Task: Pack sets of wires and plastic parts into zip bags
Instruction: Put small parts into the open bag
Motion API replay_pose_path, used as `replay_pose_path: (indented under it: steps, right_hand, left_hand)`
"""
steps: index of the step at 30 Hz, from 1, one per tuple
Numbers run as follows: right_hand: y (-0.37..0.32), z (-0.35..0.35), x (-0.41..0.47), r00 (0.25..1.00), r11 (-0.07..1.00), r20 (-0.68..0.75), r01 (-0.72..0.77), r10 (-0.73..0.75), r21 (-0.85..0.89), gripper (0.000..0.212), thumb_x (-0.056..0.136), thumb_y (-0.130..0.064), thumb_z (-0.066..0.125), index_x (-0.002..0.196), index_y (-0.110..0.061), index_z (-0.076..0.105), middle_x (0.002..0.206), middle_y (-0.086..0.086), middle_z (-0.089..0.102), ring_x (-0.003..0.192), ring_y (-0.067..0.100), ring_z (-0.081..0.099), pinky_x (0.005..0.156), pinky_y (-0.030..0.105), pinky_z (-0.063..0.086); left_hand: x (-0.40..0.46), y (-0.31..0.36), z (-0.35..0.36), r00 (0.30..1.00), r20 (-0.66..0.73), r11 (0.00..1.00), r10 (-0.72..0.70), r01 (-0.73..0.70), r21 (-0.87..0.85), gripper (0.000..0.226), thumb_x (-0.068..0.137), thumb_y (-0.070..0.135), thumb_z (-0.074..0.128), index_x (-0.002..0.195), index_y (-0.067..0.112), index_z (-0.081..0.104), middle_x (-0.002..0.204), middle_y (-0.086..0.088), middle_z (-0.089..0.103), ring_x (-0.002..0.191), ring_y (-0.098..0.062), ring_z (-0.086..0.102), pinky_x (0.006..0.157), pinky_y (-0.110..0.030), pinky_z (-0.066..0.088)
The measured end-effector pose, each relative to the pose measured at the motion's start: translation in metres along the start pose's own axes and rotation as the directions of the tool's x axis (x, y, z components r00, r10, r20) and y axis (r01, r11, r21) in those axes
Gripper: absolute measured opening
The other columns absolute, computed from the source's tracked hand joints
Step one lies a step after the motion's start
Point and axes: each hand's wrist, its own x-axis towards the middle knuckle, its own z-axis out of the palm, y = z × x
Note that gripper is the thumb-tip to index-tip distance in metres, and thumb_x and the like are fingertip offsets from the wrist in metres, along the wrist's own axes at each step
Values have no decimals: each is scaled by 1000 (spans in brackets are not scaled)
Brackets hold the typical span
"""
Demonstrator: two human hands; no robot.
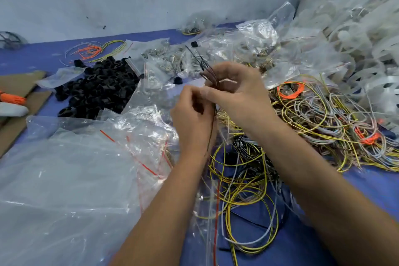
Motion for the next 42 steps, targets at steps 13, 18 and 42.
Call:
replay_pose_path:
  steps: [13, 18, 42]
  right_hand:
    - [26, -12, 1, 959, 955, -266, -163, 95, -249, 9, 94, -23, 69, 90, -18, 75, 82, -1, 76, 79, 19, 75, 83, 47, 60]
    - [4, -18, -1, 914, 983, -390, 47, -115, -180, 14, 91, -30, 74, 87, -18, 68, 78, -3, 71, 73, 17, 71, 71, 43, 60]
    - [-12, -25, 8, 966, 985, -205, 136, -155, -107, 6, 93, -10, 65, 94, -11, 70, 67, 2, 70, 53, 22, 64, 51, 27, 45]
  left_hand:
    - [22, -5, -19, 936, -200, 906, -289, 201, -372, 21, 96, 7, 61, 79, 15, 52, 51, -3, 56, 41, -18, 52, 46, -28, 44]
    - [18, 0, -19, 954, -283, 988, -102, 65, -137, 17, 93, 16, 63, 80, 18, 53, 66, -20, 62, 56, -39, 62, 56, -53, 53]
    - [17, -6, -16, 961, -254, 991, -112, 88, -104, 15, 92, 20, 69, 80, 18, 60, 69, -14, 65, 61, -41, 63, 58, -55, 53]
